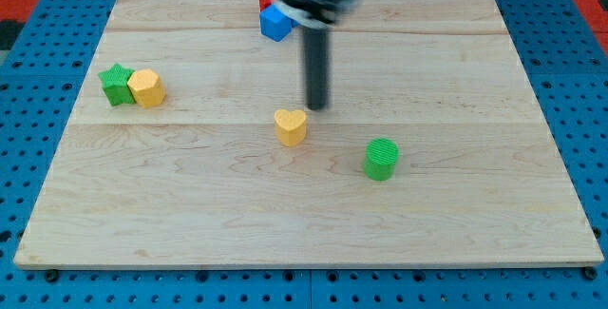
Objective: Push yellow heart closer to the yellow hexagon
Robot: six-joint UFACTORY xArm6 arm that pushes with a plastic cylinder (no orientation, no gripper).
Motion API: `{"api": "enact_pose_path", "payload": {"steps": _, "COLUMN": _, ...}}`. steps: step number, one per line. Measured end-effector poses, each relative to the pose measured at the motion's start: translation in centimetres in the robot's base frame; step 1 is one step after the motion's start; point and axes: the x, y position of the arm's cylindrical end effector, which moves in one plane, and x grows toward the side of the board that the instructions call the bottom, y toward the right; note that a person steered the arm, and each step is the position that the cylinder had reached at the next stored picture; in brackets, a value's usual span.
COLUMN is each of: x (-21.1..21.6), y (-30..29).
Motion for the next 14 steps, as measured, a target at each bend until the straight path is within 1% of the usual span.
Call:
{"api": "enact_pose_path", "payload": {"steps": 1, "x": 7.9, "y": 1.5}}
{"api": "enact_pose_path", "payload": {"steps": 2, "x": 3.5, "y": -5.2}}
{"api": "enact_pose_path", "payload": {"steps": 3, "x": -0.1, "y": -9.0}}
{"api": "enact_pose_path", "payload": {"steps": 4, "x": -0.8, "y": -14.4}}
{"api": "enact_pose_path", "payload": {"steps": 5, "x": -1.4, "y": -13.7}}
{"api": "enact_pose_path", "payload": {"steps": 6, "x": 0.8, "y": -9.1}}
{"api": "enact_pose_path", "payload": {"steps": 7, "x": -0.1, "y": -7.8}}
{"api": "enact_pose_path", "payload": {"steps": 8, "x": -2.0, "y": -7.9}}
{"api": "enact_pose_path", "payload": {"steps": 9, "x": -3.4, "y": -9.6}}
{"api": "enact_pose_path", "payload": {"steps": 10, "x": -3.4, "y": -14.6}}
{"api": "enact_pose_path", "payload": {"steps": 11, "x": -5.4, "y": -17.6}}
{"api": "enact_pose_path", "payload": {"steps": 13, "x": -10.0, "y": -20.3}}
{"api": "enact_pose_path", "payload": {"steps": 14, "x": -10.8, "y": -21.5}}
